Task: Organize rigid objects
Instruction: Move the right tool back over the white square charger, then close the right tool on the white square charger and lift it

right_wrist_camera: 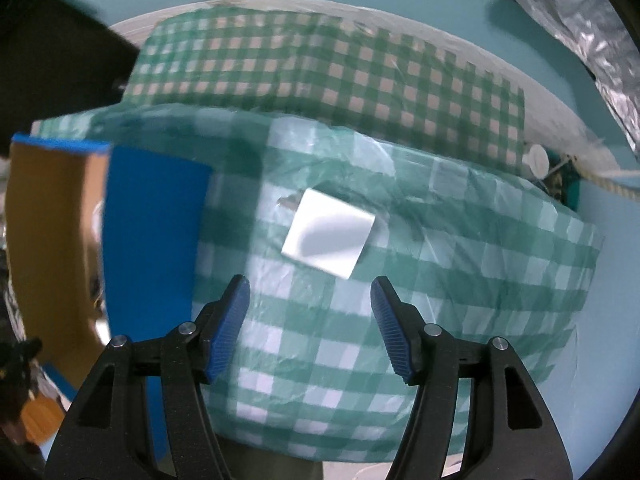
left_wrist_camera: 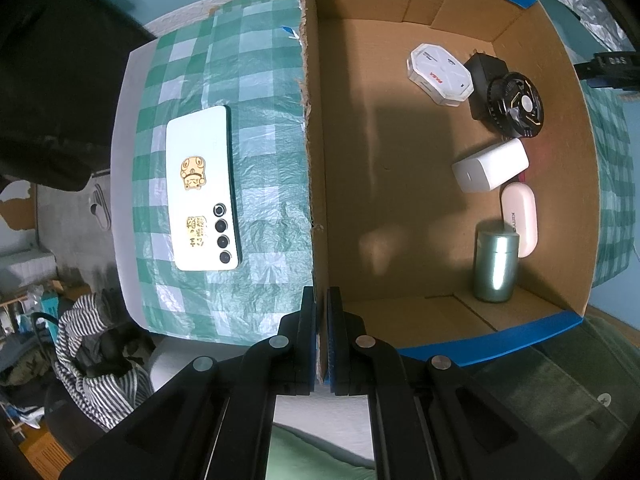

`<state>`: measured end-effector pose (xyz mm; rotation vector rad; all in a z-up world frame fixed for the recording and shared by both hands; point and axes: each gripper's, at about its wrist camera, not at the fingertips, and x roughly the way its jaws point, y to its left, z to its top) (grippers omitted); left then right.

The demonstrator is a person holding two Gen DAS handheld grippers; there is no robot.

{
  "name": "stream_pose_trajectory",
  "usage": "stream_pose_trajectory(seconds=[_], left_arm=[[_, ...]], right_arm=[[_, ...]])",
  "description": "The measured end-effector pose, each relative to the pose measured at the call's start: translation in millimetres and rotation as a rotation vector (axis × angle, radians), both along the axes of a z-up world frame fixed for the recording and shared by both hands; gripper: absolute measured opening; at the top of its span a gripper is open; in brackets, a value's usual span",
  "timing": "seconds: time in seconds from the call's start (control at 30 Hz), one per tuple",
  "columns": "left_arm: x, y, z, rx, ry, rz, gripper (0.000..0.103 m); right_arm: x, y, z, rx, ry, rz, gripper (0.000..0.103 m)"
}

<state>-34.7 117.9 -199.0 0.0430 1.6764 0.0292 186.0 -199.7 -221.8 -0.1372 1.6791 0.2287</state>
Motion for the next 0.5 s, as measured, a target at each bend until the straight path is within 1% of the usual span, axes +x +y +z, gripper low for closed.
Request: stream_pose_trajectory(seconds=[0.07,0.13,0.5], left_arm=[[0,0,0,-0.001,0.001,0.004,0.004],[0,0,0,-0.001,0.002,0.008,0.004],[1,3,-2,-0.007,0.014,0.035,0.004]], right_arm=[[4,-2,-7,0.005,0.007,-0.032,0.065],[8,-3,-14,0.003,0.016,-0.061,0.07],[22,-6,-40,-0.034,0.032,-0.149,0.07]])
